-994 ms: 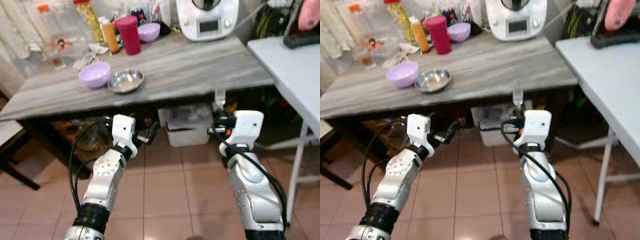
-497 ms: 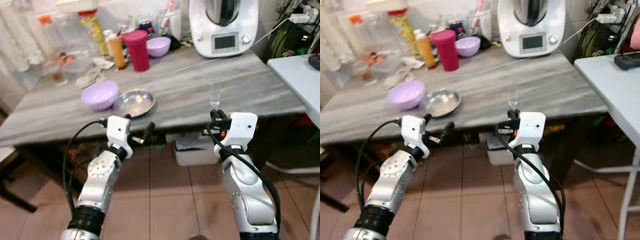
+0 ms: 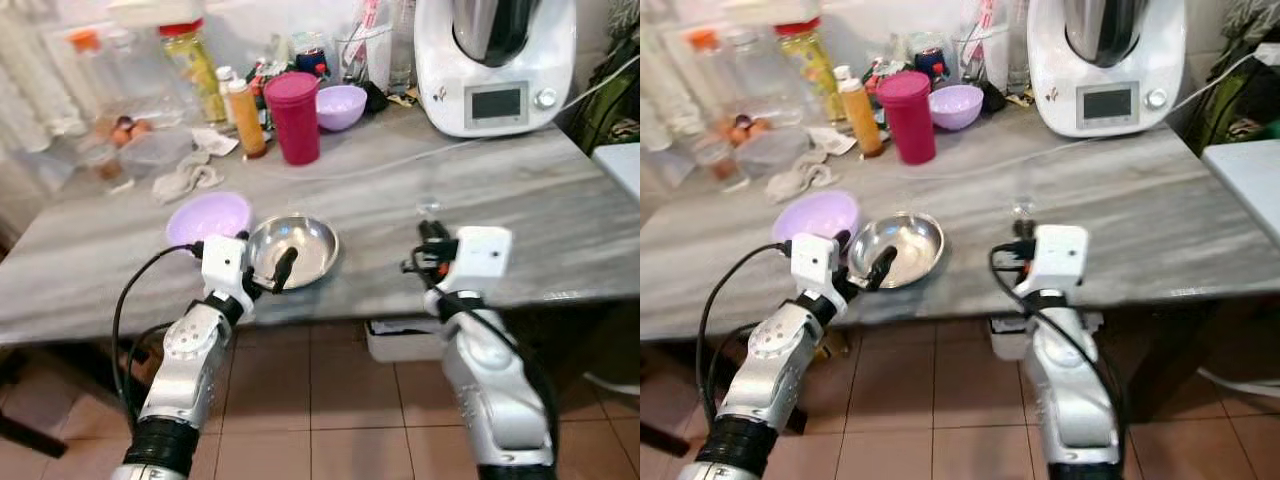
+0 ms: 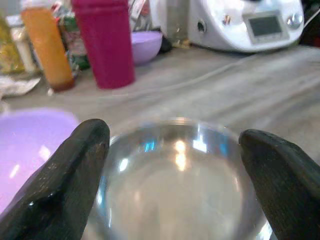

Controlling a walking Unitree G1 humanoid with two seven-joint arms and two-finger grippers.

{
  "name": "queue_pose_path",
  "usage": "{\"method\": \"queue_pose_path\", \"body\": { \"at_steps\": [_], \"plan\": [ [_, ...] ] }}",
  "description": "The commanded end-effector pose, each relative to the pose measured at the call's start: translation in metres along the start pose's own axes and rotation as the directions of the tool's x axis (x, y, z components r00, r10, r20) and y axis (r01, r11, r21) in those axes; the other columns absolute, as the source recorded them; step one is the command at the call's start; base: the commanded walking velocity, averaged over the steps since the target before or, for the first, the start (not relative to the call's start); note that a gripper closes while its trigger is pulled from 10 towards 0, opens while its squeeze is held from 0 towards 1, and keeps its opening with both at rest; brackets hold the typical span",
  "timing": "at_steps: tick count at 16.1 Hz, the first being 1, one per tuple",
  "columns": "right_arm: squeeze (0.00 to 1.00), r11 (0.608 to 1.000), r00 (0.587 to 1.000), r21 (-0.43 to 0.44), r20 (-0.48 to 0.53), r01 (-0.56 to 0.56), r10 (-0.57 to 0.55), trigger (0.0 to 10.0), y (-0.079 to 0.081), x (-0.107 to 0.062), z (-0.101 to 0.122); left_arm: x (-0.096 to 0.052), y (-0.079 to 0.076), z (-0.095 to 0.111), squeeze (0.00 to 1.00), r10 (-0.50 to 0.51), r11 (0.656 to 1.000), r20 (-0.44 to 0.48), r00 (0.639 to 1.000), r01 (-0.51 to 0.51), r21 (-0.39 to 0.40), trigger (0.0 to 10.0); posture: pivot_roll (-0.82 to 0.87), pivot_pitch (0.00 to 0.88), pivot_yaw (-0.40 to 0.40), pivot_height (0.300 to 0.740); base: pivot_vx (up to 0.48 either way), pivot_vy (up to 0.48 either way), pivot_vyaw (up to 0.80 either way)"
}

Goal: Setting the table

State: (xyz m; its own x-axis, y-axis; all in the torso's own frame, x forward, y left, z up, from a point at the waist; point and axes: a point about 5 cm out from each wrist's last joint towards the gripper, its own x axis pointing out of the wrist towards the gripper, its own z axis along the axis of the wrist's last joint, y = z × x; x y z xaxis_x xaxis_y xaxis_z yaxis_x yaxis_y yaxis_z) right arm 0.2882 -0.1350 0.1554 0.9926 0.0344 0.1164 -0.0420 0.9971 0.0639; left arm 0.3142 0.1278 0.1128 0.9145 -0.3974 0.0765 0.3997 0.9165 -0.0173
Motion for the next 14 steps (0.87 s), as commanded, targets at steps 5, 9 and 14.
{"method": "queue_pose_path", "body": {
  "at_steps": [5,9,14],
  "plan": [
    [0.0,1.0,1.0,-0.004,0.005,0.023,-0.023,10.0,-0.006,-0.002,0.002,-0.021,0.007,0.002,0.0,0.016,0.999,-0.001,1.0,-0.016,0.042,10.0,-0.3,0.043,0.135,0.74,0.0,0.0,0.0],
    [0.0,0.998,0.998,-0.016,-0.02,0.065,-0.066,10.0,-0.019,-0.001,0.0,-0.037,0.008,0.001,0.0,-0.054,0.994,-0.03,0.998,0.057,0.09,10.0,-0.3,0.048,0.134,0.74,0.0,0.0,0.0],
    [0.0,0.981,0.978,-0.027,-0.08,0.19,-0.192,10.0,-0.044,0.003,-0.002,-0.048,0.0,0.0,0.0,-0.27,0.958,-0.072,0.96,0.275,0.078,10.0,-0.3,0.063,0.132,0.74,0.0,0.0,0.0]
  ]
}}
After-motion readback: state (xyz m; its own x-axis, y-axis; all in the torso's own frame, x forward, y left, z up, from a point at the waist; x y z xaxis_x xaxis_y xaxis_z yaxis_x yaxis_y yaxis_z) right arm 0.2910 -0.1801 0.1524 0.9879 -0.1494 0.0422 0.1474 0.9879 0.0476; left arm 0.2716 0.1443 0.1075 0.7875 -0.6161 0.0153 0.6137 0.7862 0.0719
